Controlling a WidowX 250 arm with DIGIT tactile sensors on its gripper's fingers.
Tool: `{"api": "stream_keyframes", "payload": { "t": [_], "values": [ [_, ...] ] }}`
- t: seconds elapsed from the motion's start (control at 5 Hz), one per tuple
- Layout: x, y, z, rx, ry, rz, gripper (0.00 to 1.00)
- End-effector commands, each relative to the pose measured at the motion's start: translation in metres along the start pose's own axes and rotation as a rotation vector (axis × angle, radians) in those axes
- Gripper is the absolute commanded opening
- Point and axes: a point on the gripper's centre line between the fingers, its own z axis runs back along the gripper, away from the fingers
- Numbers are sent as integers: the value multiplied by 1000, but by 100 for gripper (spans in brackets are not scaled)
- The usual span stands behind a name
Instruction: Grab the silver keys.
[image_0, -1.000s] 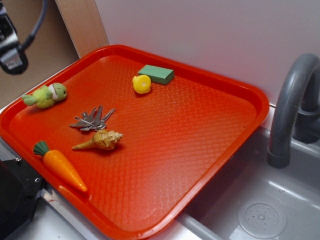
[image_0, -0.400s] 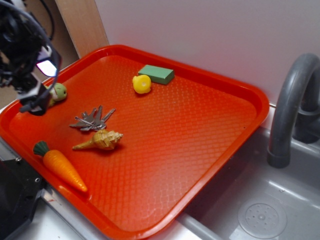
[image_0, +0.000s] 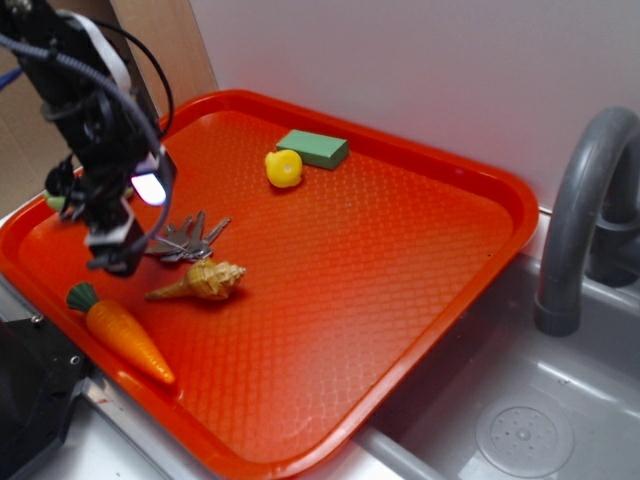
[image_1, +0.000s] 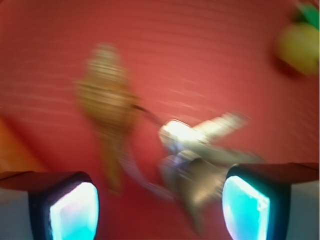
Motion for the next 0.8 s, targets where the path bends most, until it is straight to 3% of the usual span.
{"api": "stream_keyframes", "payload": {
  "t": [0.0,0.2,0.4,0.6],
  "values": [
    [1,-34,4,-23,22,-88,100],
    [3,-24,-8,20,76,-4,100],
    [4,-1,-3,75,73,77,100],
    [5,8,-3,65,67,96,100]
  ]
}}
